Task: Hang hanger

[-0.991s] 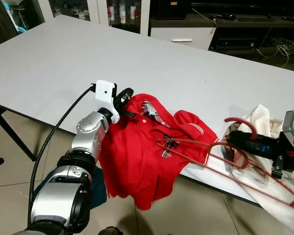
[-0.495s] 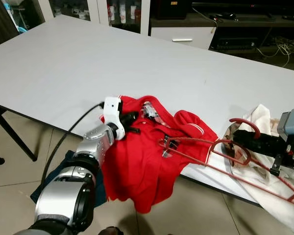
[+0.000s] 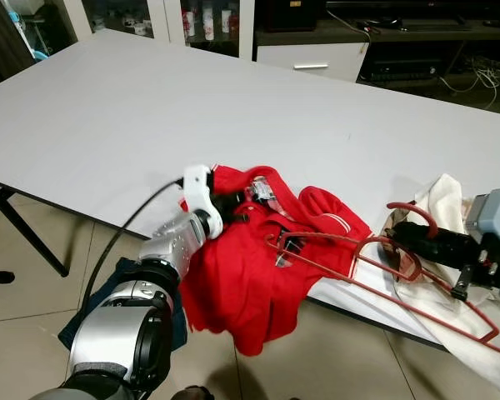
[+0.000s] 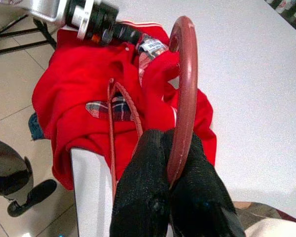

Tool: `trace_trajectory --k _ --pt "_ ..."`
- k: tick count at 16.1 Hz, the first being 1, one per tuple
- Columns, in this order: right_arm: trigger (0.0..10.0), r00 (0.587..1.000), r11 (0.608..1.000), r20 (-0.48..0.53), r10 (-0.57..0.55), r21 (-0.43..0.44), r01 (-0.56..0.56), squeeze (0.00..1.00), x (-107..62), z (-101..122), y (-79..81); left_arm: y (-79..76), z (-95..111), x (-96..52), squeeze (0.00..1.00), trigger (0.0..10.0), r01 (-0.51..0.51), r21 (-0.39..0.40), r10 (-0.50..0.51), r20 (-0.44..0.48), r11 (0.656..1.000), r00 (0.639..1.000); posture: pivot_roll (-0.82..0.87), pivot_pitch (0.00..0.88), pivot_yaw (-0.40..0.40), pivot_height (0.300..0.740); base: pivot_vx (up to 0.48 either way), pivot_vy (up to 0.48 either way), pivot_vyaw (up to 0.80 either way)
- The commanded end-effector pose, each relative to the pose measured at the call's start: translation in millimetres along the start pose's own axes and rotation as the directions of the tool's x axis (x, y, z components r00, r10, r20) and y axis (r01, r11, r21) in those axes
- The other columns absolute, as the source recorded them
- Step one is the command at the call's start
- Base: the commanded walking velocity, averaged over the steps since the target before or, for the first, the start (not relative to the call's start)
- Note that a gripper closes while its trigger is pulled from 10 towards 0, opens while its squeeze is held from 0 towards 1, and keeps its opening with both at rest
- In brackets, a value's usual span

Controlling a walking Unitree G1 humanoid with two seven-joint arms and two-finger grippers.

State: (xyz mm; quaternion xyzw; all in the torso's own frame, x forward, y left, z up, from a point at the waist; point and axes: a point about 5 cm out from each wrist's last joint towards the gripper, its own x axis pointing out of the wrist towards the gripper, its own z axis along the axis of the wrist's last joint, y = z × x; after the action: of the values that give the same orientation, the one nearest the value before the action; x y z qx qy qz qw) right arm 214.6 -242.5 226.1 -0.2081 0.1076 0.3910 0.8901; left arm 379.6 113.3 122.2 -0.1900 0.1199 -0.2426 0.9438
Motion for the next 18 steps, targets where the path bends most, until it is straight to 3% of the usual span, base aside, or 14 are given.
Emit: trace_trajectory --k 1,2,3,4,5,6,7,8,11,12,15,18 --pt "10.0 1.0 1.0 -0.015 -0.003 -0.004 0.003 0.0 1.9 -1.8 -0.1 2.0 19.5 -2.6 0.0 10.0 -0.018 0.085 0.009 0.097 0.996 0.995 0.0 0.121 0.009 0.74 0.0 0.0 0.0" --pt "10.0 1.0 1.0 -0.014 -0.002 -0.005 0.002 0.0 2.5 -2.0 -0.3 5.7 27.5 -5.6 0.67 10.0 -0.047 0.127 0.03 0.134 0.991 0.991 0.0 0.121 0.006 0.74 0.0 0.0 0.0" --pt "10.0 1.0 1.0 -0.012 0.002 -0.006 -0.002 0.0 3.5 -2.0 -0.5 10.9 37.9 -10.4 1.0 10.0 -0.087 0.177 0.056 0.176 0.98 0.983 0.0 0.12 0.005 0.74 0.0 0.0 0.0" --pt "10.0 1.0 1.0 -0.009 0.007 -0.007 -0.007 0.0 4.4 -1.7 -0.6 14.3 50.9 -16.1 1.0 10.0 -0.105 0.206 0.059 0.216 0.973 0.975 0.01 0.117 0.002 0.74 0.0 0.0 0.0" --pt "10.0 1.0 1.0 -0.01 0.007 -0.008 -0.008 0.0 4.7 -2.1 -1.0 12.9 57.8 -18.1 1.0 10.0 -0.085 0.164 0.045 0.233 0.983 0.971 0.01 0.116 0.0 0.74 0.0 0.0 0.0" --pt "10.0 1.0 1.0 -0.009 0.008 -0.009 -0.009 0.0 5.3 -2.4 -1.5 9.9 60.7 -19.2 0.49 10.0 -0.052 0.102 0.026 0.237 0.993 0.971 0.01 0.113 -0.002 0.74 0.0 0.0 0.0" --pt "10.0 1.0 1.0 -0.008 0.01 -0.01 -0.01 0.0 5.9 -2.3 -1.7 7.1 59.5 -19.4 0.31 10.0 -0.028 0.06 0.014 0.227 0.998 0.974 0.01 0.112 -0.003 0.74 0.0 0.0 0.0" --pt "10.0 1.0 1.0 -0.007 0.013 -0.011 -0.013 0.0 6.9 -2.1 -1.8 1.6 53.1 -19.1 0.0 10.0 0.005 0.054 -0.016 0.2 0.999 0.98 0.02 0.11 -0.005 0.74 0.0 0.0 0.0" --pt "10.0 1.0 1.0 -0.005 0.018 -0.014 -0.018 0.0 8.1 -2.0 -2.0 -9.5 37.4 -24.7 0.0 10.0 0.028 0.062 -0.039 0.168 0.998 0.985 0.02 0.109 -0.01 0.74 0.0 0.0 0.0" --pt "10.0 1.0 1.0 -0.005 0.019 -0.014 -0.019 0.0 8.1 -2.1 -2.0 -11.6 31.6 -29.7 1.0 10.0 0.018 0.062 -0.027 0.152 0.998 0.988 0.02 0.107 -0.012 0.74 0.0 0.0 0.0" --pt "10.0 1.0 0.999 -0.003 0.03 -0.013 -0.03 0.0 10.1 -2.3 -1.9 -7.9 17.6 -39.9 1.0 10.0 -0.092 0.067 0.081 0.154 0.994 0.985 0.03 0.107 -0.026 0.74 0.0 0.0 0.0" --pt "10.0 0.999 0.999 0.001 0.035 -0.017 -0.035 0.0 12.1 -0.8 -3.3 -22.9 8.3 -36.1 1.0 10.0 -0.081 0.075 0.072 0.123 0.994 0.99 0.03 0.106 -0.029 0.74 0.0 0.0 0.0"
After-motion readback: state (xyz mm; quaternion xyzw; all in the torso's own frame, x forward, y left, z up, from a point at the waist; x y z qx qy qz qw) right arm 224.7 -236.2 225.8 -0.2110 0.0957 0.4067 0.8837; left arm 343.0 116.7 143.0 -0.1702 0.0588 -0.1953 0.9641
